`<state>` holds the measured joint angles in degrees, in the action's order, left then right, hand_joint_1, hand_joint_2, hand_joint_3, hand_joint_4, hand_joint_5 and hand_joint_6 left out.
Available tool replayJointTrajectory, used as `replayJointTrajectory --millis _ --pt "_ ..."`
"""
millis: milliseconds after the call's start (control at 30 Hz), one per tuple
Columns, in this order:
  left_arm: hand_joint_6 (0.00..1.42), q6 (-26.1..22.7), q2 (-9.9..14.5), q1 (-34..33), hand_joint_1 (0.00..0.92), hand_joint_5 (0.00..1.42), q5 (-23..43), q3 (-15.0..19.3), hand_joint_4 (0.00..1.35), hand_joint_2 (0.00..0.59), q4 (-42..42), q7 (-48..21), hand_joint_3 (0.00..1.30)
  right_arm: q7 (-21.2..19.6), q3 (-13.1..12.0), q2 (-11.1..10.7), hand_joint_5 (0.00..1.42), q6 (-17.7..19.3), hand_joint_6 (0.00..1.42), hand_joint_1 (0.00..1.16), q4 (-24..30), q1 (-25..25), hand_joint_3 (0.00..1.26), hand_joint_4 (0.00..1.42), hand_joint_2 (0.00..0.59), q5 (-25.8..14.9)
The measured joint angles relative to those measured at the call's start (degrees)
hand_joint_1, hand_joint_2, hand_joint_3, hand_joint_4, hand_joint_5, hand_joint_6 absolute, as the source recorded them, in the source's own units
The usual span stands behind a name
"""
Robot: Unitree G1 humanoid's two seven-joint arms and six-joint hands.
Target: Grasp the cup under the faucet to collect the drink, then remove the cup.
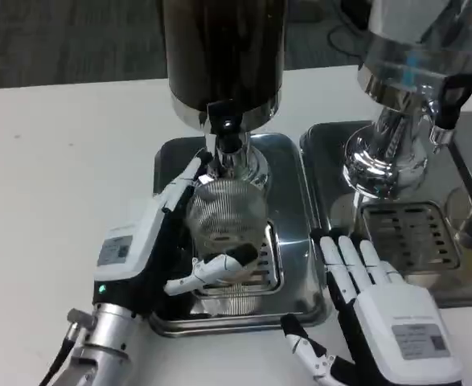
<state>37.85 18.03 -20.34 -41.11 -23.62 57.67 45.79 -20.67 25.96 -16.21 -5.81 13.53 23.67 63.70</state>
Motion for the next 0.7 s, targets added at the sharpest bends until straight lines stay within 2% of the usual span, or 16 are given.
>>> replayJointTrajectory --millis 133,233,267,400,467,567,633,700 --pt "0.31 0.05 2.24 3.48 0.000 0.39 0.44 0.89 0.12 0.000 -3.62 0.30 0.05 0.00 -0.27 -0.27 0.00 0.24 0.12 0.06 0.04 -0.11 0.00 0.00 0.353 -0.16" --pt "0.26 1.34 3.58 7.05 0.000 0.34 2.47 2.93 0.05 0.000 -7.74 0.00 0.03 0.00 -0.51 -0.62 0.00 0.82 0.12 0.06 0.38 0.08 0.00 0.00 0.357 -0.21" --pt "0.23 1.92 4.54 8.40 0.000 0.32 2.70 3.68 0.01 0.000 -9.38 -0.01 0.01 0.00 -0.67 -0.82 0.00 0.90 0.11 0.06 0.38 0.14 0.00 0.00 0.359 -0.27" --pt "0.04 2.33 7.76 14.11 0.000 0.12 3.63 7.42 0.00 0.000 -15.62 0.23 0.00 0.01 -0.81 -1.47 0.00 1.01 0.05 0.08 0.39 0.03 0.00 0.00 0.366 -0.17" --pt "0.00 0.62 9.03 16.40 0.000 0.01 2.25 8.59 0.00 0.001 -19.43 0.38 0.00 0.39 -0.73 -1.47 0.00 0.92 0.01 0.08 0.38 -0.49 0.00 0.00 0.366 0.03" --pt "0.00 -3.22 11.42 18.31 0.000 0.00 -1.95 8.93 0.00 0.010 -24.26 0.58 0.00 0.43 -0.72 -1.72 0.00 0.59 0.00 0.09 -0.27 -1.42 0.00 0.00 0.365 0.81" --pt "0.00 -3.93 13.49 19.18 0.000 0.00 -2.75 8.92 0.00 0.020 -25.06 -0.25 0.00 -2.38 -0.44 -2.37 0.00 0.86 0.00 0.09 -1.54 -1.96 0.00 0.00 0.364 2.62" --pt "0.00 -3.80 15.01 19.93 0.000 0.00 -3.05 8.78 0.00 0.025 -24.95 -1.44 0.00 -2.96 -0.33 -2.42 0.00 0.88 0.00 0.09 -2.02 -2.33 0.00 0.00 0.363 3.36"
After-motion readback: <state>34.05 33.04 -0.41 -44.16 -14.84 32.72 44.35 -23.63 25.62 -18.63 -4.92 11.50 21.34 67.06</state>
